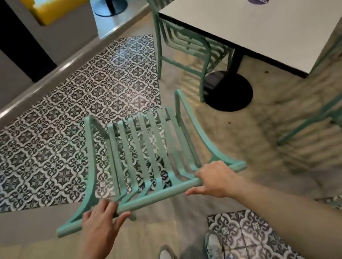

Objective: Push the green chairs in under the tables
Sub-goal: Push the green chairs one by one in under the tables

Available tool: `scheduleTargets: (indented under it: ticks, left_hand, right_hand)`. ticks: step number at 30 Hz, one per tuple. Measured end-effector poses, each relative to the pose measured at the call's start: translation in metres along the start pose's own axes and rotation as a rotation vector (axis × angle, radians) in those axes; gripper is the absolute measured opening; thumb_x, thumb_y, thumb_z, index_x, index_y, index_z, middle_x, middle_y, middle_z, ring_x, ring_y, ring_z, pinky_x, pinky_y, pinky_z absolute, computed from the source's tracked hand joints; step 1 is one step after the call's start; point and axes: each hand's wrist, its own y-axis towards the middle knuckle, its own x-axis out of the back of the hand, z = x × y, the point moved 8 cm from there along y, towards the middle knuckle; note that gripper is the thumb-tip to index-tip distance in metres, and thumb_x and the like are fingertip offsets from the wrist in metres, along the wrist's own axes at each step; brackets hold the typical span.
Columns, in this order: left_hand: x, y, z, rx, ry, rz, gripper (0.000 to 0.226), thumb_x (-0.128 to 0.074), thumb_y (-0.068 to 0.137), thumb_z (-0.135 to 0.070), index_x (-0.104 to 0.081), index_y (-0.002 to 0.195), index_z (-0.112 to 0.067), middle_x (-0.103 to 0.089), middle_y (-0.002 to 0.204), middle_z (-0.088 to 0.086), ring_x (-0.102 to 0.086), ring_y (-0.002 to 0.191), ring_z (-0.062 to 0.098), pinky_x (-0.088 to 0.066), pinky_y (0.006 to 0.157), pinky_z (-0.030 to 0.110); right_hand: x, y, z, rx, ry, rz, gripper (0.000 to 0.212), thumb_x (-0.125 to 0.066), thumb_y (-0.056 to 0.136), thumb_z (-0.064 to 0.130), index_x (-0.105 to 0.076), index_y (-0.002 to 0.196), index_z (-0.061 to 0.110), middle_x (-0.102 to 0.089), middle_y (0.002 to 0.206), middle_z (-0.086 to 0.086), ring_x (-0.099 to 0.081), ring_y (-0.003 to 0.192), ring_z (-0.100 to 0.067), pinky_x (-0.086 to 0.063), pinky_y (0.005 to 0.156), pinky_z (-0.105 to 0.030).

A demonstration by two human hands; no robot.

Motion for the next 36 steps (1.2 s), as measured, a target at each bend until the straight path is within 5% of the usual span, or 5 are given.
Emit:
scheduleTargets:
  ticks: [12,16,25,31,36]
  left_hand:
    - [0.008,0.045,0.036,-0.361,0.048,0.072,0.047,-0.029,0.091,-0.068,-0.058,0.099,-0.032,-0.043,0.093,-0.016,-0.055,0.080,0.011,-0.040,0.071,0.031]
    - [0.012,0.060,0.043,-0.459,0.048,0.085,0.045,-0.032,0.090,-0.067,-0.058,0.097,-0.031,-0.044,0.094,-0.014,-0.057,0.079,0.013,-0.043,0.070,0.033]
    - [0.009,0.102,0.061,-0.595,0.109,0.199,0.055,-0.026,0.089,-0.073,-0.056,0.108,-0.031,-0.053,0.098,-0.010,-0.060,0.088,0.016,-0.045,0.075,0.035]
    - [0.016,0.128,0.068,-0.693,0.093,0.212,0.055,-0.026,0.089,-0.072,-0.058,0.110,-0.033,-0.053,0.095,-0.012,-0.060,0.084,0.014,-0.040,0.071,0.031]
    - [0.025,0.164,0.086,-0.764,0.090,0.306,0.068,-0.018,0.085,-0.077,-0.061,0.109,-0.030,-0.048,0.100,-0.015,-0.049,0.086,0.007,-0.039,0.078,0.030]
  right_hand:
    - [-0.017,-0.037,0.052,-0.320,0.126,0.086,0.082,-0.024,0.074,0.089,-0.063,0.082,0.018,-0.063,0.078,-0.002,-0.062,0.078,-0.024,-0.042,0.064,-0.036]
    - [-0.021,-0.042,0.069,-0.416,0.204,0.108,0.075,-0.025,0.072,0.090,-0.056,0.077,0.022,-0.051,0.070,0.004,-0.060,0.076,-0.021,-0.036,0.061,-0.033]
    - [-0.022,-0.033,0.093,-0.564,0.357,0.087,0.085,-0.022,0.065,0.092,-0.065,0.081,0.019,-0.059,0.073,0.003,-0.056,0.069,-0.019,-0.041,0.066,-0.034]
    - [-0.014,-0.025,0.111,-0.643,0.378,0.079,0.067,-0.026,0.074,0.088,-0.050,0.068,0.026,-0.056,0.075,0.002,-0.056,0.074,-0.021,-0.041,0.071,-0.037]
    - [-0.008,0.002,0.145,-0.766,0.369,0.055,0.082,-0.020,0.071,0.089,-0.059,0.080,0.018,-0.058,0.078,0.000,-0.053,0.071,-0.021,-0.042,0.069,-0.038]
